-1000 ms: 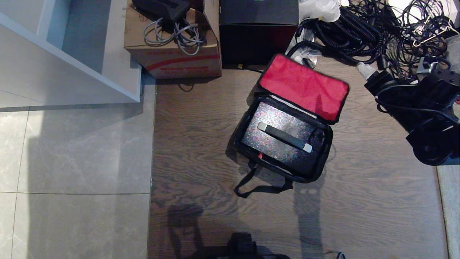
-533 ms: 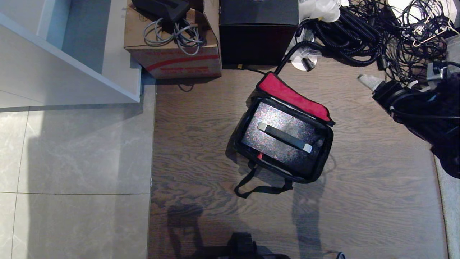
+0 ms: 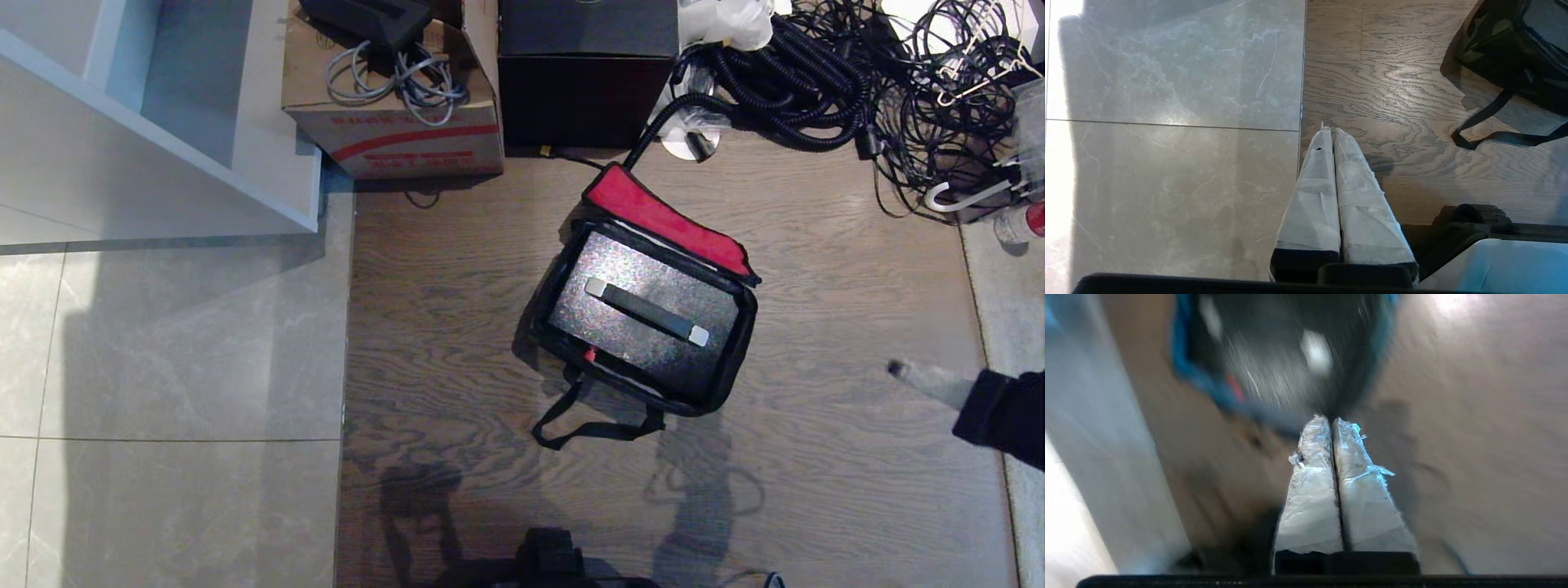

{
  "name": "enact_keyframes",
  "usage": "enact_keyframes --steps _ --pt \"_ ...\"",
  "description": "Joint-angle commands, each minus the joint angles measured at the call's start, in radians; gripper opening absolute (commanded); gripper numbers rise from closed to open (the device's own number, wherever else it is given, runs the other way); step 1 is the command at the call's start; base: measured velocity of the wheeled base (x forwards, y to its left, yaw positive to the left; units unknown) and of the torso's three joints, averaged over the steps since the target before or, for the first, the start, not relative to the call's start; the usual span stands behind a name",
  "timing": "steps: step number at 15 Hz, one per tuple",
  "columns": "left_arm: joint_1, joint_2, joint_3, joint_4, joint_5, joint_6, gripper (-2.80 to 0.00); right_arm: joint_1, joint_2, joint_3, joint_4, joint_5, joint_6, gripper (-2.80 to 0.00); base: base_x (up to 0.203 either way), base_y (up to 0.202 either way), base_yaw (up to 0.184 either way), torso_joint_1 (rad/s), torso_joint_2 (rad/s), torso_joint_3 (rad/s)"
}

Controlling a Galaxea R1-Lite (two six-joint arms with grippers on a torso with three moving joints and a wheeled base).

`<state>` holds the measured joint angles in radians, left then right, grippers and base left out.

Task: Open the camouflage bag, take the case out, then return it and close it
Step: Grip the handle

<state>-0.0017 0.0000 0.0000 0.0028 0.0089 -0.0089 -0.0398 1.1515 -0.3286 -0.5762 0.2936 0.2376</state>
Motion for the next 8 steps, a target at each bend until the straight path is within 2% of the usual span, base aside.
enact_keyframes --steps 1,5,8 --pt "0.000 0.000 0.000 0.000 0.000 0.000 -2.80 0.016 -0.309 0.062 0.259 -0.025 -0.119 -2.80 0.000 0.000 0.000 0.000 0.00 0.000" --pt "0.000 0.000 0.000 0.000 0.000 0.000 -2.80 0.056 -0.677 0.165 0.523 -0.078 -0.233 -2.80 0.000 0.000 0.000 0.000 0.00 0.000" --pt "0.000 0.000 0.000 0.000 0.000 0.000 -2.80 0.095 -0.845 0.291 0.578 -0.186 -0.279 -2.80 0.000 0.000 0.000 0.000 0.00 0.000"
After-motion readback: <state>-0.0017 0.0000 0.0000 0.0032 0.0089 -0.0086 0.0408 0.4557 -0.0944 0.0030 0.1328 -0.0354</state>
